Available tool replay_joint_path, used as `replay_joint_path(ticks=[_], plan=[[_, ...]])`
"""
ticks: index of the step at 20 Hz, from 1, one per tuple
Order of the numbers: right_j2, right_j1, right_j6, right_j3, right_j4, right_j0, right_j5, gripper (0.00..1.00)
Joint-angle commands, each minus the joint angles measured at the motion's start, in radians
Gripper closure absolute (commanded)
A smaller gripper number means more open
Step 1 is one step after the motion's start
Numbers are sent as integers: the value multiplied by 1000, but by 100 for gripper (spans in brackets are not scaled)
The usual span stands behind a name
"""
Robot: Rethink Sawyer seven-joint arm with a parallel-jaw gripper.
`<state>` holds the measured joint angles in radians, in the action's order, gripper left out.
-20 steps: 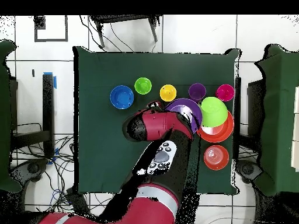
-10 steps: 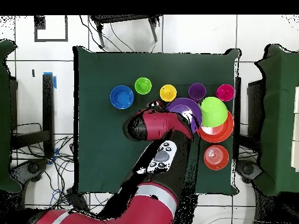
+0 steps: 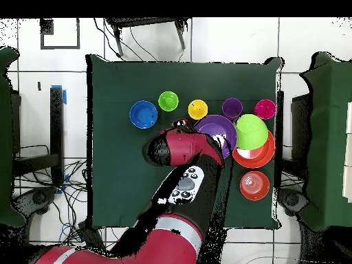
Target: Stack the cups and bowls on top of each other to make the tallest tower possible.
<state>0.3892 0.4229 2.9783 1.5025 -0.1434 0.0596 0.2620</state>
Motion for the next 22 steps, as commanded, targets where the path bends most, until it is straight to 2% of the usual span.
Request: replay_joint_path(ticks=[1,16,22], plan=[[-147,-115,123,65,71,26,-88,100],[-187,-122,104,100,105,-3,-97,100],[-172,-120,128,126,130,22,-88,100]])
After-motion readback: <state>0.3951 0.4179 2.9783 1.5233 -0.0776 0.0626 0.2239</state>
